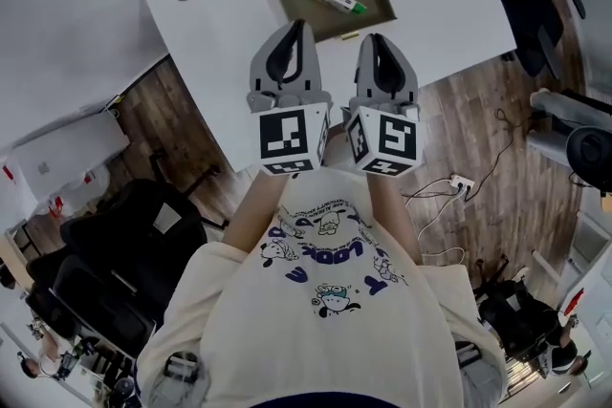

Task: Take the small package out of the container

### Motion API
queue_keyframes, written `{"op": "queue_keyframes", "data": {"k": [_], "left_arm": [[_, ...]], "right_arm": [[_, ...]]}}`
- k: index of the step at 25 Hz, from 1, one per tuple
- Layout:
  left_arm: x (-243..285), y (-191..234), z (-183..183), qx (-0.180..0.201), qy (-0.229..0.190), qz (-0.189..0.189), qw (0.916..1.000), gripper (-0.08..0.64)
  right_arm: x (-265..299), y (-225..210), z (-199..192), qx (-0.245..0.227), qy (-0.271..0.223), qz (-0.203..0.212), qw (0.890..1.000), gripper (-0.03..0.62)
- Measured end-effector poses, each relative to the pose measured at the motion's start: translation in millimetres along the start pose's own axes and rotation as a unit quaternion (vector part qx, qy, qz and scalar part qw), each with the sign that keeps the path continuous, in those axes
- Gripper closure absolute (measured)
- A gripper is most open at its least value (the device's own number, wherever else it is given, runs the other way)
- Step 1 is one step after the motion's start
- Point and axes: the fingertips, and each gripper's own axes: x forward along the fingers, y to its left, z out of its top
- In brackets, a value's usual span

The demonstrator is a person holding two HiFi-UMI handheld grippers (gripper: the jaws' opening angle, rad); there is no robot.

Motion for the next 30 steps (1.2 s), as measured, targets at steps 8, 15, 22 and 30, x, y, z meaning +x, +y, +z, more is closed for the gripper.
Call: {"op": "queue_keyframes", "data": {"k": [8,15,22,30], "left_arm": [[23,1,-5,-0.008,0.016,0.026,0.9995,0.546],[45,14,-17,-0.018,0.035,0.052,0.9979,0.546],[64,23,-26,-0.030,0.050,0.071,0.9957,0.546],[77,32,-45,-0.044,0.073,0.085,0.9927,0.546]], "right_arm": [[38,-6,0,-0.004,0.024,0.038,0.999,0.551],[68,-1,-10,-0.010,0.053,0.072,0.996,0.551],[90,0,-24,-0.026,0.090,0.099,0.991,0.549],[111,2,-41,-0.053,0.125,0.128,0.982,0.459]]}}
